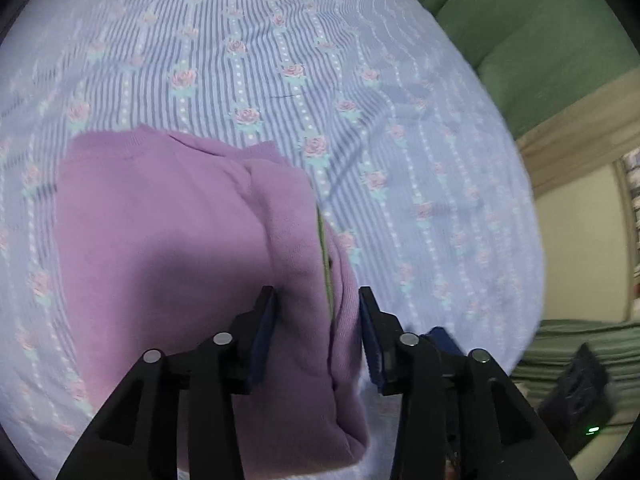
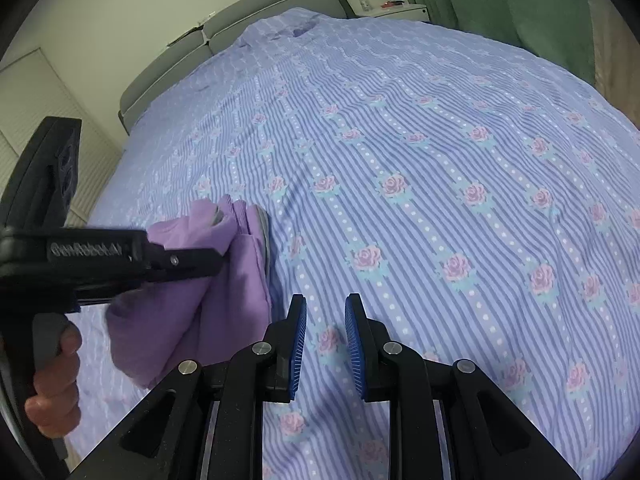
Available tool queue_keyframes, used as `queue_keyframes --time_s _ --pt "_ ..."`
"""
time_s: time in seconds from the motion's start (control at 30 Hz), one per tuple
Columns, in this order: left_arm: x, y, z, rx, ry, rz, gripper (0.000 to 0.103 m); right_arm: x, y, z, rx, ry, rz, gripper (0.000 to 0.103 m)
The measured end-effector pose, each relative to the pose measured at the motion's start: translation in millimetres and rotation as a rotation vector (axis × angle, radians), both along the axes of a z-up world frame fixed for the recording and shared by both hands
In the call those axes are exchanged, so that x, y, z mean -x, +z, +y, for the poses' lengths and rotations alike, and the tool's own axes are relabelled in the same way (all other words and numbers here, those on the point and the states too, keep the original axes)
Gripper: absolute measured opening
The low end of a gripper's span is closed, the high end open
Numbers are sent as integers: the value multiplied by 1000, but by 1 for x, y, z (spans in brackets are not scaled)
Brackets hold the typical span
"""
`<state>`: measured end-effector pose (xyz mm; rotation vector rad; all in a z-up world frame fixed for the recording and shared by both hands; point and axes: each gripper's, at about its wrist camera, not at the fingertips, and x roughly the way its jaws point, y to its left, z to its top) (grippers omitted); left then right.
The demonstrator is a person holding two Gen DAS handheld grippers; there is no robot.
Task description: Fold small clothes
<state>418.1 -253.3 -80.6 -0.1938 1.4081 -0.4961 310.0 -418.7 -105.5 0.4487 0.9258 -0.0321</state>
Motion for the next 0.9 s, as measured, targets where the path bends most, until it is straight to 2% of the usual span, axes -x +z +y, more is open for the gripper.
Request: queue_keyframes --time_s 0.07,0.23,0.33,0.37,0.47,0.5,0.57,0.63,0.77,0.9 --pt "1 5 1 39 -17 17 47 0 2 1 5 -9 -5 23" --pt "16 45 6 136 -105 -38 49 7 13 10 22 -18 -22 24" --pt "37 81 20 132 -174 -171 53 23 23 18 46 -10 -40 24" --pt "45 91 29 126 -181 -226 58 29 29 22 57 -5 -48 24" --pt "74 106 64 55 -179 -383 65 36 47 35 80 27 -82 25" --pt "85 104 75 28 -185 -430 66 38 54 41 90 43 -97 28" --pt "105 88 91 -45 -199 -473 66 38 67 54 110 72 -124 35" --pt "114 68 101 -69 -200 -460 66 38 77 64 122 96 -149 36" --pt "117 23 126 -24 -126 -379 65 30 88 87 110 175 -186 36" --pt "120 -5 137 10 -115 -357 65 15 83 108 139 229 -172 36"
